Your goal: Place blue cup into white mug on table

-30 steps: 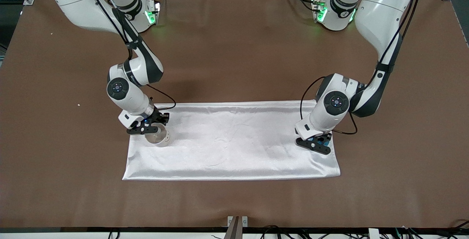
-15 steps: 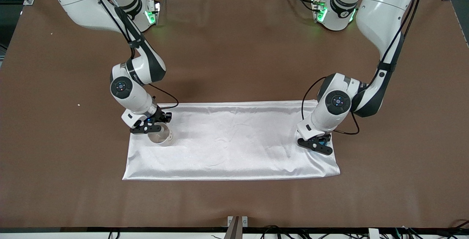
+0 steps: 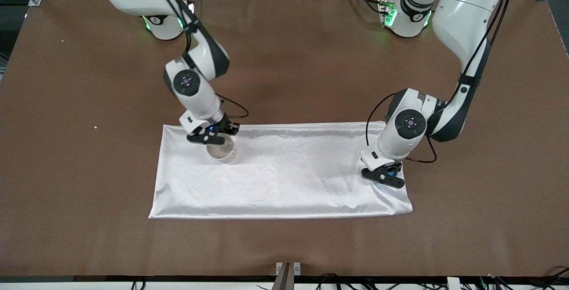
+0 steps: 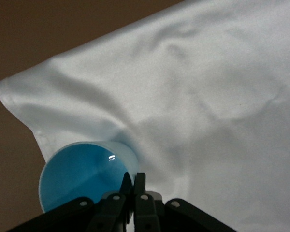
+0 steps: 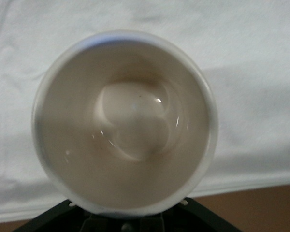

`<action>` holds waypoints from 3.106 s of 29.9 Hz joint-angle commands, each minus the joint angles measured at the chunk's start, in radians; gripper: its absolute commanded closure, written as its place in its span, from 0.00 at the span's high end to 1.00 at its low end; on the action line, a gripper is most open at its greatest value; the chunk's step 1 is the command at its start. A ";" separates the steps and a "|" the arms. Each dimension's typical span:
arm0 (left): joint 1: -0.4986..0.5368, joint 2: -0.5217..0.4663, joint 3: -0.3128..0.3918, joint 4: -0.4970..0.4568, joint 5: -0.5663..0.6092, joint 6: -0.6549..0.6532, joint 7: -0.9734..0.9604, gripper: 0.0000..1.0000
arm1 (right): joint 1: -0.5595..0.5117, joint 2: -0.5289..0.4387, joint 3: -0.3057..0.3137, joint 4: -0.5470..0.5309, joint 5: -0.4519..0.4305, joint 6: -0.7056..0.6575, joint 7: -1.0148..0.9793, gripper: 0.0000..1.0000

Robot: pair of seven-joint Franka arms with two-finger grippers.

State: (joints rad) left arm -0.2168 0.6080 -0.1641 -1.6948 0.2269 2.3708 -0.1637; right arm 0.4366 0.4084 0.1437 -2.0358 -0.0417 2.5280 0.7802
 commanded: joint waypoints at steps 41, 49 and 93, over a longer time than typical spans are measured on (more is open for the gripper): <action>0.022 -0.792 -0.038 -0.328 -0.228 -0.506 -0.097 0.00 | 0.502 -0.031 -0.006 -0.080 -0.024 0.031 0.574 0.00; 0.024 -0.860 -0.012 -0.410 -0.247 -0.490 -0.076 0.00 | 0.537 0.000 -0.013 -0.075 -0.032 0.074 0.616 0.00; 0.013 -0.867 -0.015 -0.399 -0.268 -0.484 -0.076 0.00 | 0.489 -0.097 -0.013 0.072 -0.055 -0.259 0.648 1.00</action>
State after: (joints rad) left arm -0.2060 -0.2332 -0.1680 -2.0924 -0.0143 1.8937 -0.2637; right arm 0.9653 0.3548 0.1304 -1.9711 -0.0802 2.3316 1.4887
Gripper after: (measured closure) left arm 0.956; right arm 0.000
